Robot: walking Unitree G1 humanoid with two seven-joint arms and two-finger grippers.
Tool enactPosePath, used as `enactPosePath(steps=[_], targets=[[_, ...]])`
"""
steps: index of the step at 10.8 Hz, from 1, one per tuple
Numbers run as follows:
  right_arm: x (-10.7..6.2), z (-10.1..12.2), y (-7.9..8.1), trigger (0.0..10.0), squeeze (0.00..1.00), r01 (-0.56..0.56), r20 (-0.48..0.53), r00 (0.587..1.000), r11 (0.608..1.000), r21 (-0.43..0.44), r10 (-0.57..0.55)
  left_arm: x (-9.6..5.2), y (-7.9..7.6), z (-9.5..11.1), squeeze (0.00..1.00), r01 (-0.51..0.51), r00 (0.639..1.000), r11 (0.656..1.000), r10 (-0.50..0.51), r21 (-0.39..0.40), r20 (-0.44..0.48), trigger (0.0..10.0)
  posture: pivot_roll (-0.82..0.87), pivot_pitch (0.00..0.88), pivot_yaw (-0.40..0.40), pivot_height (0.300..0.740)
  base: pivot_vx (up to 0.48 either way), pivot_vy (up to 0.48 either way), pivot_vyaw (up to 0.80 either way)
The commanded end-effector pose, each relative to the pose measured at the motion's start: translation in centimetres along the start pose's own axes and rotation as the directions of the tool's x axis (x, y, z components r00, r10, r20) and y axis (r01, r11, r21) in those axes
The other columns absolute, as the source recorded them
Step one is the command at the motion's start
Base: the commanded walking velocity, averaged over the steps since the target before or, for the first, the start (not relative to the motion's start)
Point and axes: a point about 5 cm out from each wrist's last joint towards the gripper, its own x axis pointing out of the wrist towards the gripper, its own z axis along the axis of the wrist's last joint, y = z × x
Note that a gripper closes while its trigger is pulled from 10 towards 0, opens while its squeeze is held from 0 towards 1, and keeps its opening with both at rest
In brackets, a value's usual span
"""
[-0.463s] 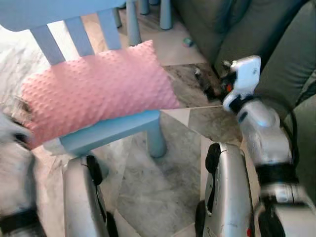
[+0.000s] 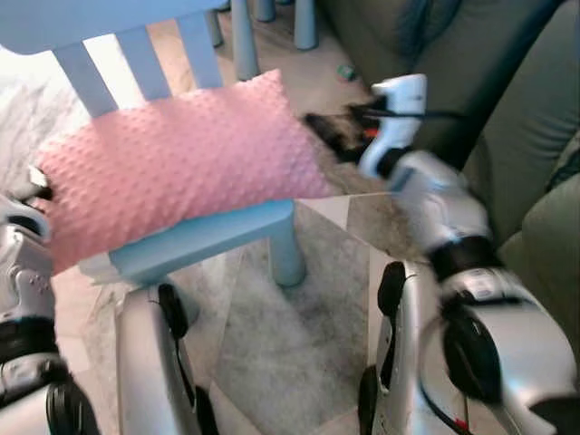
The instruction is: Move the pillow to the sofa
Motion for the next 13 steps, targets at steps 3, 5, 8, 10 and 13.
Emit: enactPosePath(steps=[3, 5, 8, 10, 13], targets=[[2.3, -0.8, 2.5, 10.0, 0.00, -0.039, -0.030, 0.999, 0.999, -0.013, 0.039, 0.8, -0.2, -1.3, 0.00, 0.035, 0.996, 0.997, -0.041, -0.066, -0.085, 10.0, -0.10, 0.338, 0.016, 0.316, 0.000, 0.000, 0.00], [2.7, -0.9, 2.9, 10.0, 0.00, -0.008, -0.035, 0.999, 1.000, -0.029, 0.007, 1.1, -1.1, -1.0, 0.00, 0.086, 0.992, 0.994, -0.092, -0.071, -0.083, 10.0, -0.09, 0.359, 0.013, 0.316, 0.000, 0.000, 0.00], [2.7, -4.4, 4.4, 10.0, 0.00, -0.025, -0.170, 0.985, 1.000, 0.005, 0.026, 1.5, -4.0, -1.3, 0.00, 0.196, 0.967, 0.964, -0.221, -0.181, -0.131, 10.0, -0.08, 0.376, 0.016, 0.316, 0.000, 0.000, 0.00], [2.9, -5.0, 5.8, 0.0, 0.00, -0.106, -0.155, 0.981, 0.992, 0.068, 0.115, 1.2, -5.1, -2.2, 0.00, 0.214, 0.946, 0.933, -0.272, -0.291, -0.176, 0.0, -0.08, 0.377, 0.018, 0.316, 0.000, 0.000, 0.00], [2.7, -5.2, 5.8, 0.0, 0.00, -0.143, -0.158, 0.976, 0.989, 0.041, 0.148, 1.0, -5.8, -3.2, 0.00, 0.213, 0.910, 0.879, -0.337, -0.428, -0.241, 0.0, -0.10, 0.377, 0.019, 0.316, 0.000, 0.000, 0.00]])
